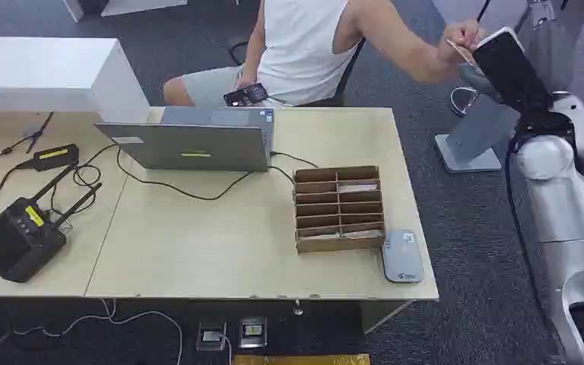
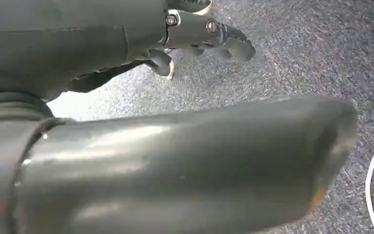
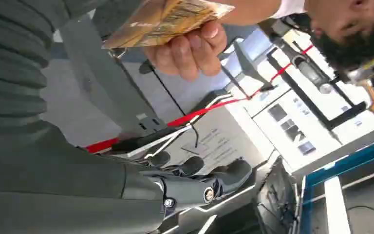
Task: Pass the card to the sensor for recognition and then transmit it.
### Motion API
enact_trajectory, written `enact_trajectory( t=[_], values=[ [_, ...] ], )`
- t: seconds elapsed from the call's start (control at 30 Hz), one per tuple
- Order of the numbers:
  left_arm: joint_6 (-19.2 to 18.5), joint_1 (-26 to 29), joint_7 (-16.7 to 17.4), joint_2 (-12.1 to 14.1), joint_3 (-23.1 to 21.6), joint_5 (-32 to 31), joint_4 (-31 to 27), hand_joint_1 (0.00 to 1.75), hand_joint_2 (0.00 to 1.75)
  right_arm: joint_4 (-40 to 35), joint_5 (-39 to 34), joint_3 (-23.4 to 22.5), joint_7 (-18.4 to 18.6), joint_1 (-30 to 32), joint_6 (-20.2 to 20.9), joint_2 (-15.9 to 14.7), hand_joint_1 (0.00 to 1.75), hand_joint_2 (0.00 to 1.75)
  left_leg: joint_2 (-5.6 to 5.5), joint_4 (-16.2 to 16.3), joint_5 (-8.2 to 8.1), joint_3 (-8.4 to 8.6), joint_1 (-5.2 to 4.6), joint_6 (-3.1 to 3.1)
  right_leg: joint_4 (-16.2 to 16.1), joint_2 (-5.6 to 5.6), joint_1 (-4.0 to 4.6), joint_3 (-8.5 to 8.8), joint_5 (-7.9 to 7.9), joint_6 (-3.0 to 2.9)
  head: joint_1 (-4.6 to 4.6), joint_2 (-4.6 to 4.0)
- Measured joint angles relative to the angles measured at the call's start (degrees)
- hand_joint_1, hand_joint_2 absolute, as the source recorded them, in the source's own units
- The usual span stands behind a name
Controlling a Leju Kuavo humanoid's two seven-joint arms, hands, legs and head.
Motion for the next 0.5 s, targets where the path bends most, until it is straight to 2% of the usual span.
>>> enact_trajectory(
  t=[0.13,0.33,0.5],
  values=[
    [0.0,0.43,0.0,0.18,0.02,0.24,0.02,0.0,0.0,-0.57,0.35,1.81,-0.13,0.0,0.02,0.94,0.0,1.75,-0.05,0.0,0.01,-0.04,0.01,-0.02,0.0,-0.05,0.01,-0.02,0.0,0.0,-0.04,0.0],
    [0.0,0.43,0.0,0.22,0.0,0.24,0.02,0.0,0.0,-0.77,0.39,2.16,-0.13,0.02,0.02,1.18,0.0,1.75,-0.05,0.0,0.01,-0.04,0.01,-0.02,0.0,-0.05,0.01,-0.03,0.0,0.0,-0.02,0.0],
    [-0.07,0.59,0.0,0.61,0.02,0.26,0.02,0.0,0.0,-0.87,0.54,4.72,-0.74,0.04,0.11,2.69,0.0,1.75,-0.06,0.0,0.01,-0.05,0.0,-0.02,0.0,-0.06,0.01,-0.02,0.0,0.0,-0.02,0.0]
  ],
)
